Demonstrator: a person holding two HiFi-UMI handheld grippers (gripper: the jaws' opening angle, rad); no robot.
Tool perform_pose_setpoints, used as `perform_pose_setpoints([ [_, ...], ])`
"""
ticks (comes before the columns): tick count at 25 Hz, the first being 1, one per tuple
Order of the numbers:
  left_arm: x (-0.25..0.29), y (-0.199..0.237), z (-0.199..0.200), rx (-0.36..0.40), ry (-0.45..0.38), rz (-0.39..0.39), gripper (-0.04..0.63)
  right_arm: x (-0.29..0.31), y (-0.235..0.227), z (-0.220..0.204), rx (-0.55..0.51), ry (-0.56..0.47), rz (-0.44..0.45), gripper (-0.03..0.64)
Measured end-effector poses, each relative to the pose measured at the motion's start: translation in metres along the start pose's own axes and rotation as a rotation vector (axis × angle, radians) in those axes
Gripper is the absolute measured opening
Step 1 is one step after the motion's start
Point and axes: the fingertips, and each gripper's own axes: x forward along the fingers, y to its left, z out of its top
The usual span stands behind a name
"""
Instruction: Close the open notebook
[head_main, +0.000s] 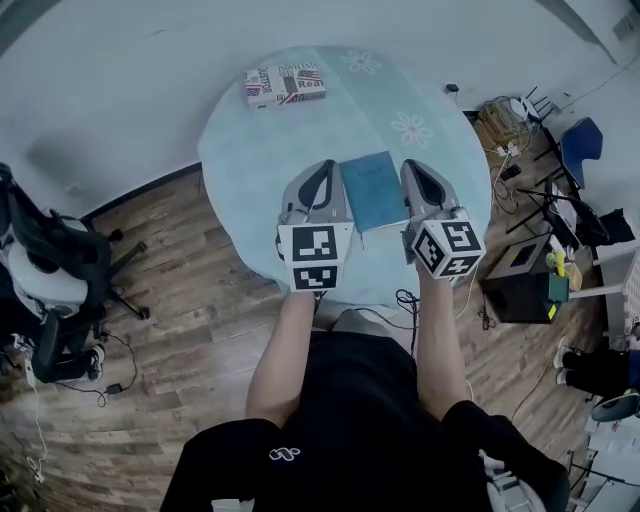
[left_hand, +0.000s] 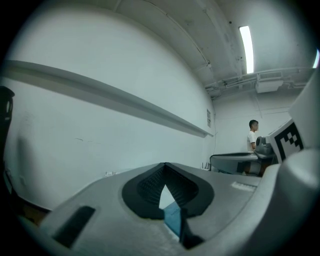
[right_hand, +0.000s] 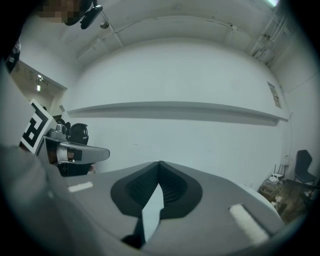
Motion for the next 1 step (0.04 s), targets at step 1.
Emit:
perform_pose_setpoints([
  [1, 0.0004, 0.0003, -0.0015, -0.001, 0.003, 0.000, 0.003, 0.0000, 0.0000, -0.0010, 0.001, 0.001, 0.000, 0.011],
])
